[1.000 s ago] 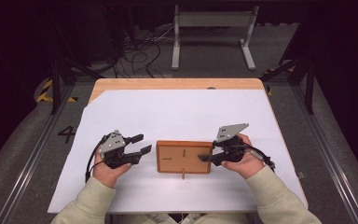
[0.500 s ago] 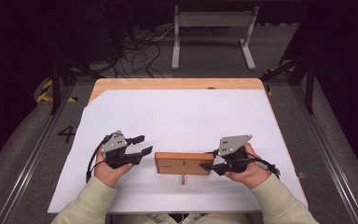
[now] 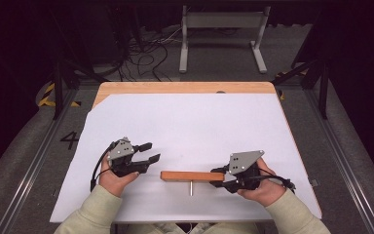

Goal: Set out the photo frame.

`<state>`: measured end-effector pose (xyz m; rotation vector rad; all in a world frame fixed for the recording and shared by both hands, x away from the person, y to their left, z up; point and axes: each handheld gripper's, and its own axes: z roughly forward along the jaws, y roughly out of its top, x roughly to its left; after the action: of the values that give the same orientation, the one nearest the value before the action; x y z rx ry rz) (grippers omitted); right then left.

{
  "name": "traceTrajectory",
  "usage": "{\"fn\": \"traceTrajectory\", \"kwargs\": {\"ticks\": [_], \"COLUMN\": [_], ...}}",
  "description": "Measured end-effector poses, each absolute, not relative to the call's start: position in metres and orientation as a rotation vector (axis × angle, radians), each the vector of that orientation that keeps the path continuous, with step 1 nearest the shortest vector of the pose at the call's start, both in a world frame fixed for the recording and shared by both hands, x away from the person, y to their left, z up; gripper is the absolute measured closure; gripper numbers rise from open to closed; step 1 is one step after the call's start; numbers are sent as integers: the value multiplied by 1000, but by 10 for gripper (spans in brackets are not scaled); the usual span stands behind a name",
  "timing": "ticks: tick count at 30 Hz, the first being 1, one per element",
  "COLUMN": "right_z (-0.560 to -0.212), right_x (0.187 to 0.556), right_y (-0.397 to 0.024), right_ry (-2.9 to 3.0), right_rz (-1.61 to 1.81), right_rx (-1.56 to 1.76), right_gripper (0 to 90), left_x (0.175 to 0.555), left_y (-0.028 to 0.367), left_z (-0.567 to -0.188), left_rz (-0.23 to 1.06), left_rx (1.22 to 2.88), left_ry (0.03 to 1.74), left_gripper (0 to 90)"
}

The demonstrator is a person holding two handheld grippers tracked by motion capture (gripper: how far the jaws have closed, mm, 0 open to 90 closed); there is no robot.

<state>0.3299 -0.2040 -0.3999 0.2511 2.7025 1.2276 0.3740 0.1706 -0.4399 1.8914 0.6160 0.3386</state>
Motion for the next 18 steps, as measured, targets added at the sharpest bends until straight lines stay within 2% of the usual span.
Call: {"fn": "traceTrajectory", "kwargs": {"ticks": [18], "right_z": [-405], "right_x": [321], "right_y": [-211], "right_ry": [2705], "right_rz": [1221], "right_rx": [286], "right_gripper": [518], "left_x": [373], "left_y": [170], "left_z": [-440], "left_rz": [335], "left_rx": [1895], "left_ry": [614], "left_gripper": [461]}}
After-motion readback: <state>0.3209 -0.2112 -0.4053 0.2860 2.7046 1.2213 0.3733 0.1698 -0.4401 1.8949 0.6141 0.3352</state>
